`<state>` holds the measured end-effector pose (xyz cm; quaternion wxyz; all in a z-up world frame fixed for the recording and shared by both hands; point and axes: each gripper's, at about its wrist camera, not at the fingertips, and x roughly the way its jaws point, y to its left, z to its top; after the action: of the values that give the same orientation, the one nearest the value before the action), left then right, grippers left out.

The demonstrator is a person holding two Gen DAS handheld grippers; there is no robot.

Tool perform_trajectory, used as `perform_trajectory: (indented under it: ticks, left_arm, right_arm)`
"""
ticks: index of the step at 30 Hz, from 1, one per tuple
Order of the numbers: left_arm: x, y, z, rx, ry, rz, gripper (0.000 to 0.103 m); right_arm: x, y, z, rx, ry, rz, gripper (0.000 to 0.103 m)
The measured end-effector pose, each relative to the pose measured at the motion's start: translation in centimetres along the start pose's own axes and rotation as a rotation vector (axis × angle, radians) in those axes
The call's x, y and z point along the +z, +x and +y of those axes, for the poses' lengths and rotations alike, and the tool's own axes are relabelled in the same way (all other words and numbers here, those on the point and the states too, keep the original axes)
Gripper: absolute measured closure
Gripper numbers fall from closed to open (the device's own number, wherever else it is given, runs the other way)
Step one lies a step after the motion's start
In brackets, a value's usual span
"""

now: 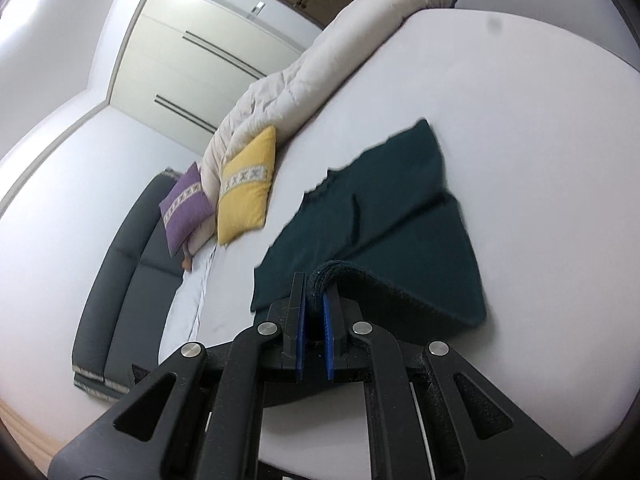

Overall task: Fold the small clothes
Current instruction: 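Lift the hem with both tools and fold it toward the collar, then lower the folded hem onto the sweater and open both tools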

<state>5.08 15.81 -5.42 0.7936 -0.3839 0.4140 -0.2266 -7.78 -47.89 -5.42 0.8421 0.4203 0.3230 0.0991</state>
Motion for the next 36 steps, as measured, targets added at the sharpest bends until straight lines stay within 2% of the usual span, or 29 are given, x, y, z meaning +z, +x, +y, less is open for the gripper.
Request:
perform_trajectory:
  ticks: [8, 15, 28, 33, 35, 36]
  left_arm:
    - [6.3, 5.6, 0.1, -0.009, -0.065, -0.021, 0.095]
    - [11.3, 10.8, 1.3, 0.014, -0.111, -0.019, 0.097]
    - [18.3, 19.8, 4.5, 0.118, -0.124, -0.004, 0.097]
    - [20.1, 22.9, 5.7, 0.172, -0.110, -0.002, 0.097]
    - [21.0, 24.0, 6.7, 0.205, -0.124, -0.012, 0.096]
    - [21.5, 24.5, 7.4, 0.222, -0.141, -0.017, 0.089]
  right_arm:
    - [6.1, 5.6, -0.1, -0.033, 0.038, -0.056, 0.097]
    - [11.1, 12.2, -2.1, -0.080, 0.092, -0.087, 0.097]
    - [17.6, 24.0, -7.0, -0.210, 0.135, -0.074, 0.097]
    - [20.1, 28.5, -8.5, -0.286, 0.124, -0.043, 0.097]
    - [20.7, 30.5, -9.6, -0.328, 0.138, -0.018, 0.097]
    - [20.9, 31.3, -10.3, -0.336, 0.161, -0.012, 0.096]
